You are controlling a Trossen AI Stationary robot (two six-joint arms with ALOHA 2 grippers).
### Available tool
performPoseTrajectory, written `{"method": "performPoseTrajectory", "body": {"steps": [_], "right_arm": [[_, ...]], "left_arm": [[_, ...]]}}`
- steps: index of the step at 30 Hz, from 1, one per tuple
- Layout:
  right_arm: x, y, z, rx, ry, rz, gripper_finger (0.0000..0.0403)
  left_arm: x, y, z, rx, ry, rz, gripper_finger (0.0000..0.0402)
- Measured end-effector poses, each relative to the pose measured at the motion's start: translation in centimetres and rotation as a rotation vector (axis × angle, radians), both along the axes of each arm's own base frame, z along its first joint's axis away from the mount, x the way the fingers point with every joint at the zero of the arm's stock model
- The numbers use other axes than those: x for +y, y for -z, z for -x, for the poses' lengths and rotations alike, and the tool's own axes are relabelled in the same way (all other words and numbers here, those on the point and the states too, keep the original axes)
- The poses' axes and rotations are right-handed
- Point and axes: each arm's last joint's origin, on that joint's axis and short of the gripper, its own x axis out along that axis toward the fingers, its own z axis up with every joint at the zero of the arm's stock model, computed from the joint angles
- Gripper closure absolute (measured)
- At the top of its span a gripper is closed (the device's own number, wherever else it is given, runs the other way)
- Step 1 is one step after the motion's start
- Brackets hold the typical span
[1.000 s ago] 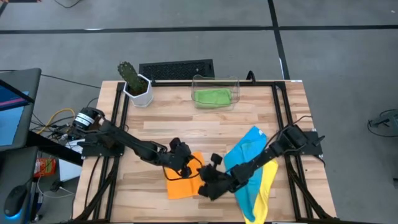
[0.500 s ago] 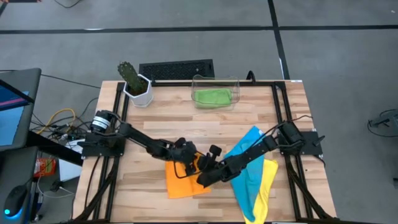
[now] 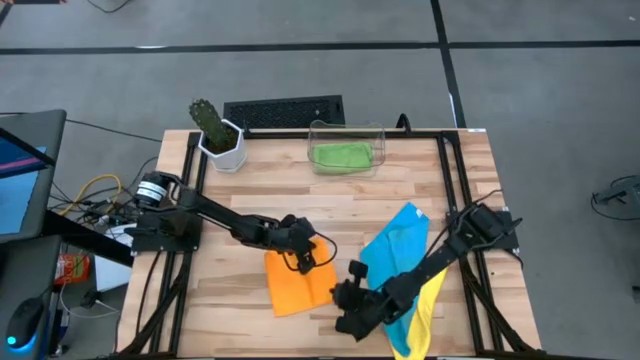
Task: Fold microfiber towels
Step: Fold the orange towel
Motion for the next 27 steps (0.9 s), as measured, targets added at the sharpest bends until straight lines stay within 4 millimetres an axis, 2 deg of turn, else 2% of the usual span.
{"method": "performPoseTrajectory", "body": {"steps": [6, 8, 11, 15, 17, 20, 23, 27], "right_arm": [[0.0, 3.4, -0.6, 0.073, 0.024, -0.065, 0.0374], [-0.1, 3.4, -0.6, 0.085, 0.025, -0.073, 0.0372], [-0.1, 2.1, -0.3, 0.067, 0.013, -0.062, 0.0374], [0.0, -2.1, -0.5, -0.097, 0.006, -0.070, 0.0381], [0.3, -3.4, -0.9, -0.169, -0.048, -0.062, 0.0382], [0.8, -3.7, -1.9, -0.238, -0.152, -0.090, 0.0378], [0.8, -2.9, -3.1, -0.272, -0.208, -0.156, 0.0374], [0.4, -1.3, -5.3, -0.282, -0.237, -0.151, 0.0364]], "left_arm": [[0.0, -3.9, 1.7, -0.029, 0.011, 0.022, 0.0401], [0.1, -5.6, 2.8, -0.024, 0.009, 0.014, 0.0401], [-0.2, -7.8, 5.3, 0.019, 0.040, 0.011, 0.0402], [-1.9, -9.7, 8.6, 0.052, 0.104, -0.026, 0.0401], [-3.0, -9.5, 9.8, 0.036, 0.109, -0.055, 0.0401], [-4.4, -7.1, 11.1, 0.035, 0.098, -0.085, 0.0401], [-4.6, -4.1, 11.9, 0.060, 0.097, -0.092, 0.0401], [-4.1, -1.9, 12.8, 0.044, 0.124, -0.109, 0.0401]]}}
